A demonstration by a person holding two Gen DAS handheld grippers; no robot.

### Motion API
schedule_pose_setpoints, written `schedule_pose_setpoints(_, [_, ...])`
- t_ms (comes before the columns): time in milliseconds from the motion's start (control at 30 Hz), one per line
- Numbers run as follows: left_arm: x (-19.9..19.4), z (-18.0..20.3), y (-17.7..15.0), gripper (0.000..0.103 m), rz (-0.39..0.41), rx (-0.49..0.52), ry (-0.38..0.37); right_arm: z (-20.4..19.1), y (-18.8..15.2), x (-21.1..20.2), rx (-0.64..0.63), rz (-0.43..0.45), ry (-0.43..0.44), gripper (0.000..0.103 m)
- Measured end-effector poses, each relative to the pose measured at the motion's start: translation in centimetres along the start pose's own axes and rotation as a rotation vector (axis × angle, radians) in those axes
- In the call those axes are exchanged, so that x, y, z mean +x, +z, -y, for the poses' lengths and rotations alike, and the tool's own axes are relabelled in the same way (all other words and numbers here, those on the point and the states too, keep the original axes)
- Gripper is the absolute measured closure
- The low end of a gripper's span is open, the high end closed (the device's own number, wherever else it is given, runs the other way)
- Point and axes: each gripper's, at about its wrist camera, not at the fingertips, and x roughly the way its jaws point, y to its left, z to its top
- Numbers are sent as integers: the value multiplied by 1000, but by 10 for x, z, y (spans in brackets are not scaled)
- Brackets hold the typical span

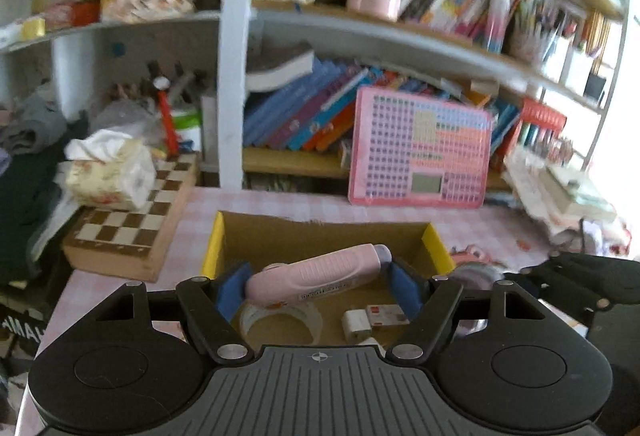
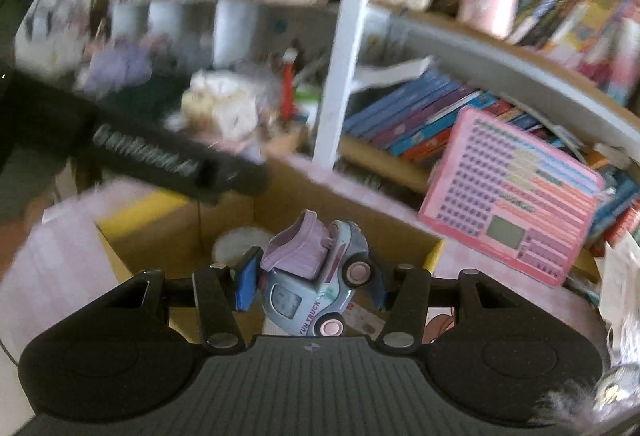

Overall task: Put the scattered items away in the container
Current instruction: 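Open left tool to drop the pink stick while right tool drops the toy car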

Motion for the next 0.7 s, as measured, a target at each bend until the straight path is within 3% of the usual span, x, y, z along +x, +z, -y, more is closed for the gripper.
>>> schedule_pose_setpoints(267, [74, 15, 5, 28, -157, 56, 9, 5, 2, 71, -126, -186, 81, 52])
schedule_pose_setpoints(500, [104, 25, 4, 27, -225, 33, -5, 5, -3, 93, -156, -280, 96, 52])
schedule_pose_setpoints(700, [117, 25, 2, 27, -257, 14, -2, 8, -10, 100, -146, -301, 105, 51])
